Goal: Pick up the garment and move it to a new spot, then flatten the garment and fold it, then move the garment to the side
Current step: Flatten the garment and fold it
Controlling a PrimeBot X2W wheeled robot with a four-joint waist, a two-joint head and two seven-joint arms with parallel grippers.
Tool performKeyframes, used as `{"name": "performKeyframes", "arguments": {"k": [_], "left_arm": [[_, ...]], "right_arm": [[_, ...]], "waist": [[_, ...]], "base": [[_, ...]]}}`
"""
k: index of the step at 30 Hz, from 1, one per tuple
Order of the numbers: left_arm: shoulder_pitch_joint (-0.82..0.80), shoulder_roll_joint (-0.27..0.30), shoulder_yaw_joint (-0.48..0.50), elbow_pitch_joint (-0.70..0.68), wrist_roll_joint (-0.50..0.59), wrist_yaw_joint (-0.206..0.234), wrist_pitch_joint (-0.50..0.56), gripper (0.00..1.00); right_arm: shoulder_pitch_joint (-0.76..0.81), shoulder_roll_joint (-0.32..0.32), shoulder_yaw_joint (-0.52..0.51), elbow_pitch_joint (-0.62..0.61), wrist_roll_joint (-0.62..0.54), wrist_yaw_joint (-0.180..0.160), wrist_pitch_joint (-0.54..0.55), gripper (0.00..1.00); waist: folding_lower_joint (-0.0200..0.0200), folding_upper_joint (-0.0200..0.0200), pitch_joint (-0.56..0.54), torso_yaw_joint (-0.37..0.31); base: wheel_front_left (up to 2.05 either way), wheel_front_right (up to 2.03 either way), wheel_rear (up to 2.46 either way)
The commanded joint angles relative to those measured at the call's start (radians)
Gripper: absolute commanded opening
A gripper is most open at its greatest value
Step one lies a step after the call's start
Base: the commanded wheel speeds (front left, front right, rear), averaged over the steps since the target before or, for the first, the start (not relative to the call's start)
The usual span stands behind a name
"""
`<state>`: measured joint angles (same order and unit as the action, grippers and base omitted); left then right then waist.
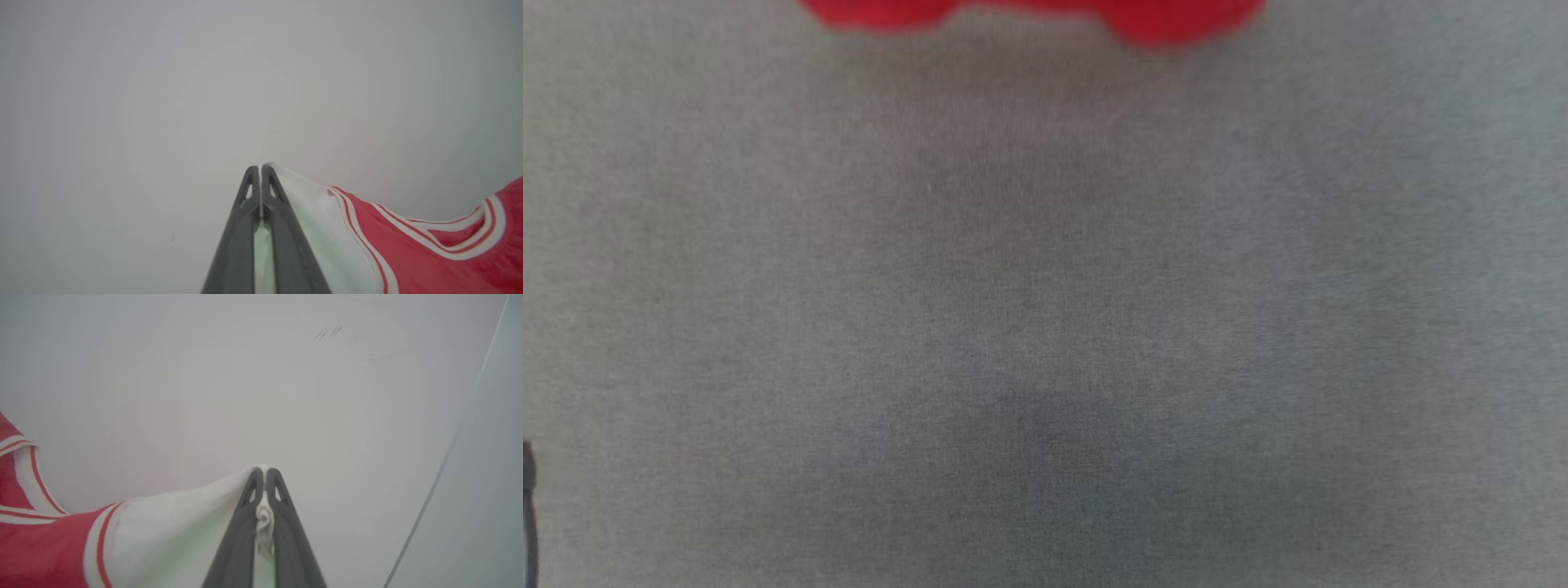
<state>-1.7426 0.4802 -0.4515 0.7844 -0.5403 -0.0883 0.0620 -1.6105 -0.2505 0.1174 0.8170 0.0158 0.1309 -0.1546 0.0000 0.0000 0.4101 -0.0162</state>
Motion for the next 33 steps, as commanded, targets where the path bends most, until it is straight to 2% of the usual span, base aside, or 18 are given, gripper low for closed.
{"name": "performKeyframes", "arguments": {"k": [1,5,8,14,17,20,24,31,33], "left_arm": [[-0.029,-0.009,0.0,0.028,0.017,0.0,-0.055,0.0],[-0.044,-0.025,-0.01,0.096,0.035,-0.005,-0.176,0.0],[0.006,-0.043,-0.033,0.161,0.026,-0.023,-0.197,0.0],[0.149,-0.055,-0.085,0.233,-0.026,-0.042,-0.156,0.0],[0.247,-0.056,-0.135,0.199,-0.083,-0.042,-0.094,0.0],[0.312,-0.031,-0.166,0.165,-0.13,-0.042,-0.048,0.0],[0.456,0.022,-0.215,0.071,-0.233,-0.042,0.059,0.0],[0.709,0.135,-0.254,-0.144,-0.372,-0.042,0.238,0.0],[0.778,0.171,-0.258,-0.223,-0.39,-0.024,0.282,0.0]], "right_arm": [[-0.023,0.008,-0.013,0.032,-0.052,0.0,-0.04,0.0],[-0.044,0.027,-0.051,0.097,-0.12,0.0,-0.081,0.0],[-0.011,0.042,-0.047,0.17,-0.13,0.0,-0.081,0.0],[0.084,0.077,-0.009,0.28,0.001,0.0,-0.064,0.0],[0.159,0.077,0.055,0.293,0.08,0.0,-0.042,0.0],[0.209,0.067,0.101,0.279,0.134,0.0,-0.017,0.0],[0.342,0.054,0.191,0.203,0.281,0.0,0.065,0.0],[0.625,-0.091,0.319,-0.1,0.522,-0.001,0.267,0.0],[0.713,-0.141,0.332,-0.194,0.571,0.0,0.334,0.0]], "waist": [[0.0,0.0,0.051,0.012],[0.0,0.0,0.06,0.021],[0.0,0.0,0.05,0.029],[0.0,0.0,0.012,0.042],[0.0,0.0,-0.012,0.045],[0.0,0.0,-0.029,0.047],[0.0,0.0,-0.068,0.044],[0.0,0.0,-0.123,0.047],[0.0,0.0,-0.134,0.047]], "base": [[0.0,0.0,0.0],[0.0,0.0,0.0],[0.0,0.0,0.0],[0.0,0.0,0.0],[0.0,0.0,0.0],[0.0,0.0,0.0],[0.0,0.0,0.0],[0.0,0.0,0.0],[0.0,0.0,0.0]]}}
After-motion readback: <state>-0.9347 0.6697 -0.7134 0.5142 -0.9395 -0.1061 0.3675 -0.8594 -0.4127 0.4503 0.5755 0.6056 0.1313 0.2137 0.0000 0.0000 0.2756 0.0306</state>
